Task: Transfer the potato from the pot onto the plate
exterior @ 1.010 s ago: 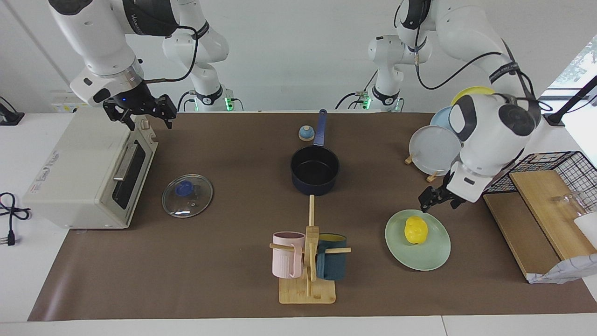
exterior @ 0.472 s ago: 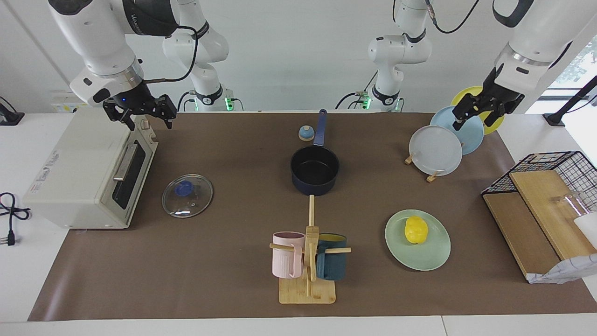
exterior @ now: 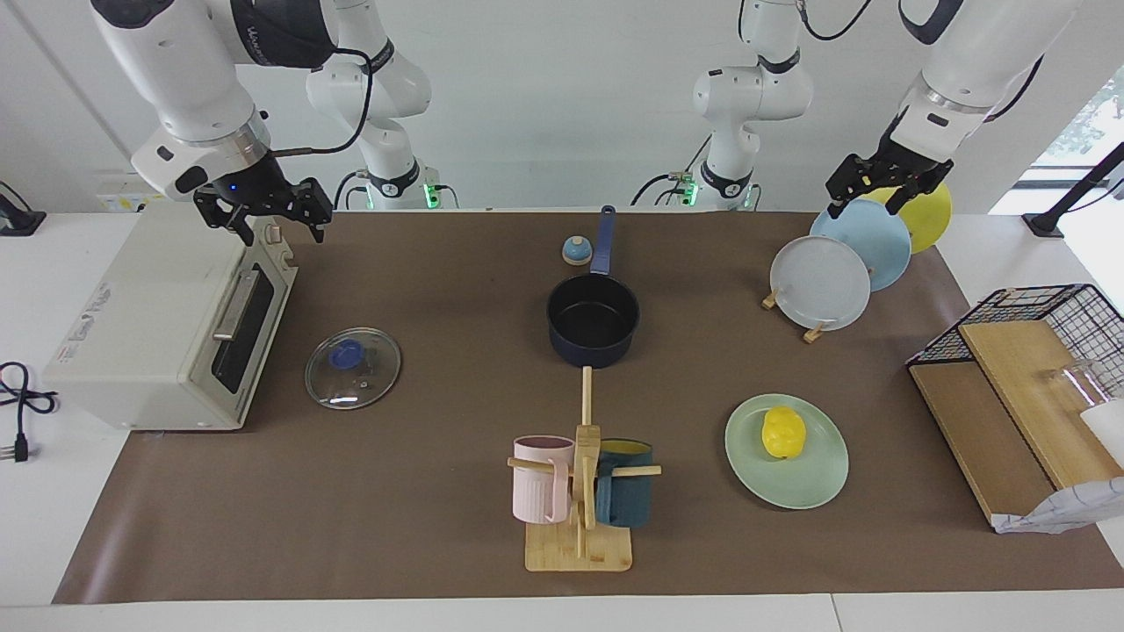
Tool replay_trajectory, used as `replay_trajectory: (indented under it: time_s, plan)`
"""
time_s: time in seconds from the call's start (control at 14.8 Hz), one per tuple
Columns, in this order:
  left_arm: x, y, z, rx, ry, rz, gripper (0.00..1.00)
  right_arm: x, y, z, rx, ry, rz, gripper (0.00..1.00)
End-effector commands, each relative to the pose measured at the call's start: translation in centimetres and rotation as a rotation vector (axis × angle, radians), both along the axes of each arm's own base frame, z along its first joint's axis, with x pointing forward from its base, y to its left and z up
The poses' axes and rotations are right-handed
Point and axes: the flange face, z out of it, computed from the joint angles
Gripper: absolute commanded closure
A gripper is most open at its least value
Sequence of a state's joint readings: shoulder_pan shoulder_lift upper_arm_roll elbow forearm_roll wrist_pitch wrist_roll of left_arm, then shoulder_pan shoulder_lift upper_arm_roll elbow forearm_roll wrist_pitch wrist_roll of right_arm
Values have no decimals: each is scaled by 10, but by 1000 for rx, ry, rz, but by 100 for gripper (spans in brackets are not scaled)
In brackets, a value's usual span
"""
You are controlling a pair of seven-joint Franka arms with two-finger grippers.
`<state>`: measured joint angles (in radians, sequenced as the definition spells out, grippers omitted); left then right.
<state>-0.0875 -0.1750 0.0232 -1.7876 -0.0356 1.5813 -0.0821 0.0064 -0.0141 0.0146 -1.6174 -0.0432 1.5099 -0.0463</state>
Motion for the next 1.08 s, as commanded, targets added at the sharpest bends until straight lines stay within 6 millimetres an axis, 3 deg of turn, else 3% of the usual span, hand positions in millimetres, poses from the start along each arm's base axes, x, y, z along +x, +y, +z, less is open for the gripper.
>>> replay_trajectory:
  time_s: [0.0,0.13,0.27,0.47,1.01]
  plan:
    - [3,-1,8,19,-42,-21,0,2,-3,1,19,-14,-21,0]
    - [24,-1,22,28,-2,-22,0,2,-3,1,19,-14,-21,0]
    - [28,0,36,31,0,-24,0,2,-3,1,19,-14,-21,0]
    - [28,-3,20,69,29,-56,0,2,-4,1,19,-14,-23,0]
    - [27,2,23,62,10,-47,0,2,-4,1,19,-14,-23,0]
